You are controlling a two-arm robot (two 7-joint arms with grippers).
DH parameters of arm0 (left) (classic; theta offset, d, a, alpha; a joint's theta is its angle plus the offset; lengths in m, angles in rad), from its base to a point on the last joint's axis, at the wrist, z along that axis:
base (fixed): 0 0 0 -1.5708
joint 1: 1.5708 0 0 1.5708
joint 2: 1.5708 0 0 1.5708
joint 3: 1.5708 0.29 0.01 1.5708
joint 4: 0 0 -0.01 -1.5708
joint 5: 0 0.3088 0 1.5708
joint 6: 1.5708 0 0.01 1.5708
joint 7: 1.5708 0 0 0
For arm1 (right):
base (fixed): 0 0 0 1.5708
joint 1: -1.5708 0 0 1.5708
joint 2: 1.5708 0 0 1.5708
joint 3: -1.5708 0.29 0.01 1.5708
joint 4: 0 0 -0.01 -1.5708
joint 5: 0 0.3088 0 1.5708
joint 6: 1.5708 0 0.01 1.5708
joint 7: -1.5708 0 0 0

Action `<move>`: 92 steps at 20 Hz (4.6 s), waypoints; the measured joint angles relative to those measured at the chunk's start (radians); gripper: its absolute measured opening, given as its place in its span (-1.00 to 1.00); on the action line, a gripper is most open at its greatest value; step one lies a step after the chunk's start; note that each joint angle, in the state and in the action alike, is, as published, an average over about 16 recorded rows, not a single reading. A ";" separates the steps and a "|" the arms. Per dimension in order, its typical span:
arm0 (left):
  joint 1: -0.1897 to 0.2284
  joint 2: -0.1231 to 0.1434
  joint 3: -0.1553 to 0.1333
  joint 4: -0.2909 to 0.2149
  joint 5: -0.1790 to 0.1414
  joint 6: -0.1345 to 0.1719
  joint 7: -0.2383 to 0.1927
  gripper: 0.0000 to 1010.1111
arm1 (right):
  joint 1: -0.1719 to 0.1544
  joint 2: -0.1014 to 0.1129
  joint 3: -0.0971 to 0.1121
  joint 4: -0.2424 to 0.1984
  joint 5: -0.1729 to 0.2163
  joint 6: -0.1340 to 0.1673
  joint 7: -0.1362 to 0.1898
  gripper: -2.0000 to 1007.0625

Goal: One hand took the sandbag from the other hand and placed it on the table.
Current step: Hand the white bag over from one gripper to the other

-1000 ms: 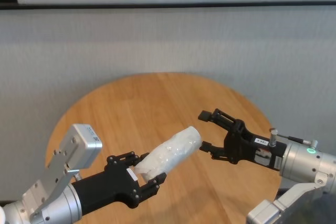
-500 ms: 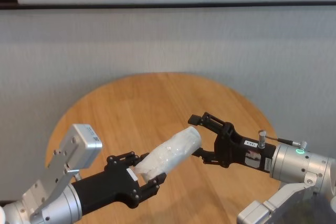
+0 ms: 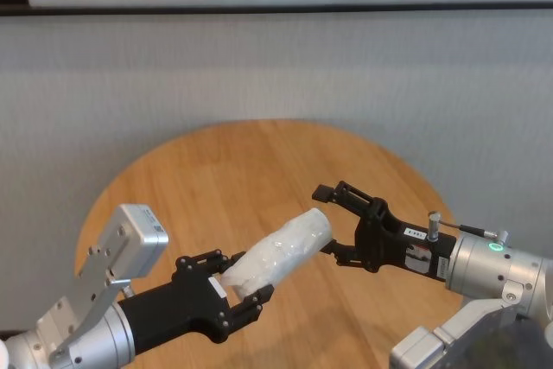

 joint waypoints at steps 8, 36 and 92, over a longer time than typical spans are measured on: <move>0.000 0.000 0.000 0.000 0.000 0.000 0.000 0.10 | 0.013 -0.010 -0.006 0.008 0.002 0.001 0.005 0.99; 0.000 0.000 0.000 0.000 0.000 0.000 0.000 0.10 | 0.062 -0.051 -0.035 0.055 0.041 -0.019 0.056 0.99; 0.000 0.000 0.000 0.000 0.000 0.000 0.000 0.10 | 0.050 -0.025 -0.039 0.017 0.029 -0.012 0.058 0.99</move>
